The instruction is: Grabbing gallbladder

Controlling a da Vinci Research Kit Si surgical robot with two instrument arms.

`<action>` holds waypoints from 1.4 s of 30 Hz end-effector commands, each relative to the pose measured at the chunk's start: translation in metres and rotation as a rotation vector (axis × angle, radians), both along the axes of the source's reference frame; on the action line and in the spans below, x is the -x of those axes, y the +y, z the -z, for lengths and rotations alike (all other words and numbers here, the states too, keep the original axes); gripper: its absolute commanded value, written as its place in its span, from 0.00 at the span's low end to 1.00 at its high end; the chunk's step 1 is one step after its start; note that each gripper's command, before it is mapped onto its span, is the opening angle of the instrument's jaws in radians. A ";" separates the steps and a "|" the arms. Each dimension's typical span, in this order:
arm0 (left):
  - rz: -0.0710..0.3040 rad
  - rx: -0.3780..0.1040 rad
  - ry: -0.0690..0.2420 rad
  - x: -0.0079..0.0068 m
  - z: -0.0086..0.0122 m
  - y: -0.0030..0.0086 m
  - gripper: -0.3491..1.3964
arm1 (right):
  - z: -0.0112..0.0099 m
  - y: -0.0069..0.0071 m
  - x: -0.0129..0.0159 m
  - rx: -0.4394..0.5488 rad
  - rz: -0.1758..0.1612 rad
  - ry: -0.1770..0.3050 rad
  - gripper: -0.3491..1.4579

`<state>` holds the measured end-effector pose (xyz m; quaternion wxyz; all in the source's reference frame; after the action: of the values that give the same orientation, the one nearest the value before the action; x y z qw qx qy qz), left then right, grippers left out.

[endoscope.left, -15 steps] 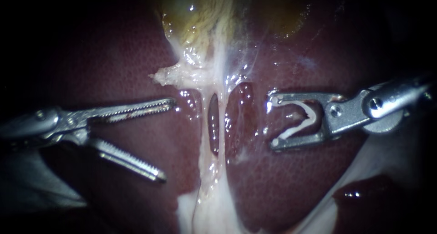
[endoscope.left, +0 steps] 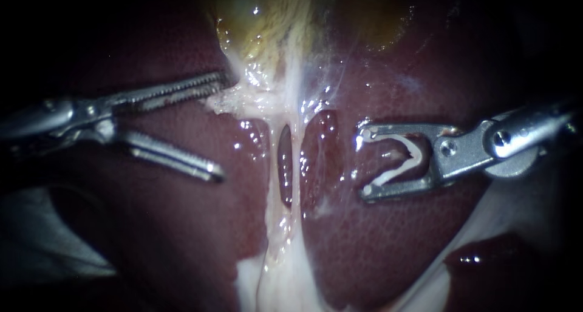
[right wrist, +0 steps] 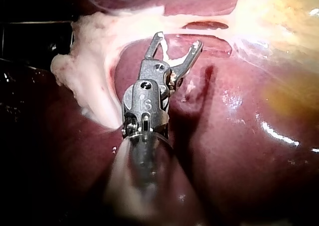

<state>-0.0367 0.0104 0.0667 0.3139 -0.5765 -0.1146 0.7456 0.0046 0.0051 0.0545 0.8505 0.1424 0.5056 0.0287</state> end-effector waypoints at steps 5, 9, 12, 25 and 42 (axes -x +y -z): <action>0.009 -0.020 0.019 -0.0002 -0.0017 0.0008 0.79 | 0.0000 0.0000 0.0000 0.000 0.000 0.000 0.47; 0.011 -0.047 0.033 -0.0003 -0.0026 0.0007 0.77 | 0.0000 0.0000 -0.0001 0.000 0.000 0.000 0.47; 0.015 -0.079 0.047 -0.0002 -0.0031 0.0001 0.71 | 0.0000 0.0000 -0.0001 0.000 0.000 0.000 0.47; 0.018 -0.191 0.067 0.0000 -0.0030 -0.0017 0.33 | 0.0000 0.0000 -0.0001 0.000 0.000 0.000 0.47; 0.022 -0.324 0.069 -0.0015 -0.0002 -0.0016 0.00 | 0.0001 0.0000 -0.0001 0.000 0.000 0.000 0.47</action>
<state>-0.0351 0.0090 0.0661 0.4191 -0.4905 -0.2179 0.7323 0.0046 0.0051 0.0545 0.8505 0.1423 0.5055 0.0288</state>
